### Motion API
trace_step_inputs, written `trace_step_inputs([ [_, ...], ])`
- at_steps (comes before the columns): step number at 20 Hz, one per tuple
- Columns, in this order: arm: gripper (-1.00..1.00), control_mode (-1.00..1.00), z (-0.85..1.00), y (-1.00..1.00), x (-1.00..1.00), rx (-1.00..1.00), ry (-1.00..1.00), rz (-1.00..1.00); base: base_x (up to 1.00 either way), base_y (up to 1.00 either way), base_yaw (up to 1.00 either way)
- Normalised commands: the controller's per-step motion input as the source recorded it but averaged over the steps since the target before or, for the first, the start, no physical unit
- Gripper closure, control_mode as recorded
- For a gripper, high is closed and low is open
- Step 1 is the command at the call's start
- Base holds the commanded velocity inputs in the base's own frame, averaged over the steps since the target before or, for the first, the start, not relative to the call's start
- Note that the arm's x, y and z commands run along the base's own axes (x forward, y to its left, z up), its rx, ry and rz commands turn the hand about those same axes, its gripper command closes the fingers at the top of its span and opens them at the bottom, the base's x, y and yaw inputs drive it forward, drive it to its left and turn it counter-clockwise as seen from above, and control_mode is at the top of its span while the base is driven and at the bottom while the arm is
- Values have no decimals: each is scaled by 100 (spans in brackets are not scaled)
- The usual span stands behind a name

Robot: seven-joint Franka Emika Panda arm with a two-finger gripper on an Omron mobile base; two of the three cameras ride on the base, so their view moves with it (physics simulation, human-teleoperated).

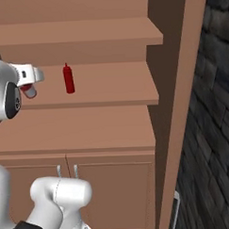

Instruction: There are various items on the counter. Only move the condiments/shakers into the cabinet.

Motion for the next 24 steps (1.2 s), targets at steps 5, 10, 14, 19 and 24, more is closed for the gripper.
trace_step_inputs([
  [5,100,-100,-35,0,22,0,0,0,0,0,0],
  [10,100,-100,-23,0,28,0,0,0,0,0,0],
  [14,100,-100,-6,0,32,0,0,0,0,0,0],
  [19,100,-100,0,0,35,0,0,0,0,0,0],
  [24,100,-100,-7,0,31,0,0,0,0,0,0],
])
